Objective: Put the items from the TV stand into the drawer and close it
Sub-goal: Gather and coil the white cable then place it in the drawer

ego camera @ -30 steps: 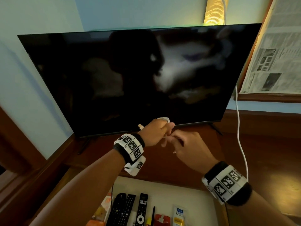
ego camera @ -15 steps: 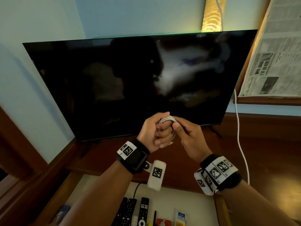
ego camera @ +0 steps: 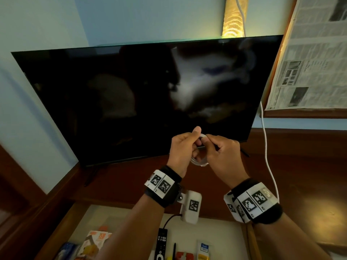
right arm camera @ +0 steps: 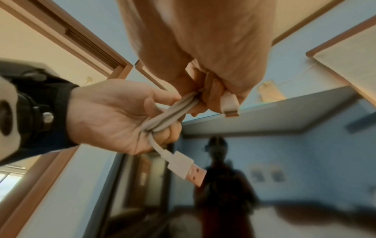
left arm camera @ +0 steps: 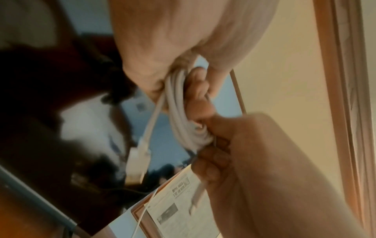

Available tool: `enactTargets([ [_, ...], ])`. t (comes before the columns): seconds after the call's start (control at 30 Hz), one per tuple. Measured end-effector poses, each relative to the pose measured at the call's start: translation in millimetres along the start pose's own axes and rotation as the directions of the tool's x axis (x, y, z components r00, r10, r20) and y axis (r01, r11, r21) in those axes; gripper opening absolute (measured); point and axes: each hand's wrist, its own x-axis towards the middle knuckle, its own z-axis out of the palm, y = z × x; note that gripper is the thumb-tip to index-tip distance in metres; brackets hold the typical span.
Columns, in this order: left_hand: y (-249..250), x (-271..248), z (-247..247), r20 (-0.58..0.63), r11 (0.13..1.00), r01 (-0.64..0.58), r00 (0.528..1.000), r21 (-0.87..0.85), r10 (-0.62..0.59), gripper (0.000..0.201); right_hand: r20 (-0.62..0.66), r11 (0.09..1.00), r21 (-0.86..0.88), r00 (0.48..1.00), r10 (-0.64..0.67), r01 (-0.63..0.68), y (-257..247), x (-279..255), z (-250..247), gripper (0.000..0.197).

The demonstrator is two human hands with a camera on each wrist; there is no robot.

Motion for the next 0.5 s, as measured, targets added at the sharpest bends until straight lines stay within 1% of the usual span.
enactTargets([
  [0.07, 3.4, 3.8, -5.9, 0.101, 0.997, 0.001, 0.995, 0.082, -0.009, 0.046, 0.085, 1.0, 0.012, 0.996, -0.006, 0.005, 2.0, -0.2, -10.6, 0.021],
  [0.1, 6.2, 4.8, -8.1, 0.142, 0.995, 0.002, 0.99, 0.099, -0.016, 0.047, 0.15, 0.998, 0.06, 0.989, 0.005, -0.014, 2.4, -0.6, -16.0, 0.023],
  [0.17, 13.4, 4.9, -11.3, 0.193, 0.997, 0.031, 0.98, 0.073, -0.044, 0.047, 0.285, 0.975, 0.202, 0.958, 0.033, -0.094, 1.7, -1.8, -25.4, 0.036],
  [0.2, 16.4, 4.8, -13.0, 0.212, 0.998, 0.053, 0.975, 0.045, -0.061, 0.047, 0.327, 0.965, 0.237, 0.945, 0.031, -0.114, 2.4, -2.4, -28.5, 0.041],
  [0.27, 20.2, 4.4, -16.3, 0.244, 0.995, 0.098, 0.965, -0.009, -0.093, 0.048, 0.33, 0.972, 0.219, 0.944, 0.005, -0.082, 7.4, -1.2, -31.4, 0.041],
  [0.37, 23.3, 4.3, -22.8, 0.269, 0.986, 0.152, 0.955, -0.071, -0.128, 0.048, 0.291, 0.988, 0.154, 0.956, -0.015, -0.031, 17.2, 3.4, -32.5, 0.027],
  [0.43, 25.6, 3.8, -27.4, 0.278, 0.984, 0.158, 0.952, -0.08, -0.13, 0.048, 0.258, 0.996, 0.032, 0.962, -0.092, 0.086, 20.9, 7.3, -32.9, 0.017],
  [0.5, 26.3, 1.5, -29.4, 0.298, 0.986, 0.155, 0.946, -0.067, -0.129, 0.049, 0.196, 0.976, -0.108, 0.967, -0.164, 0.187, 22.4, 11.9, -32.6, 0.014],
])
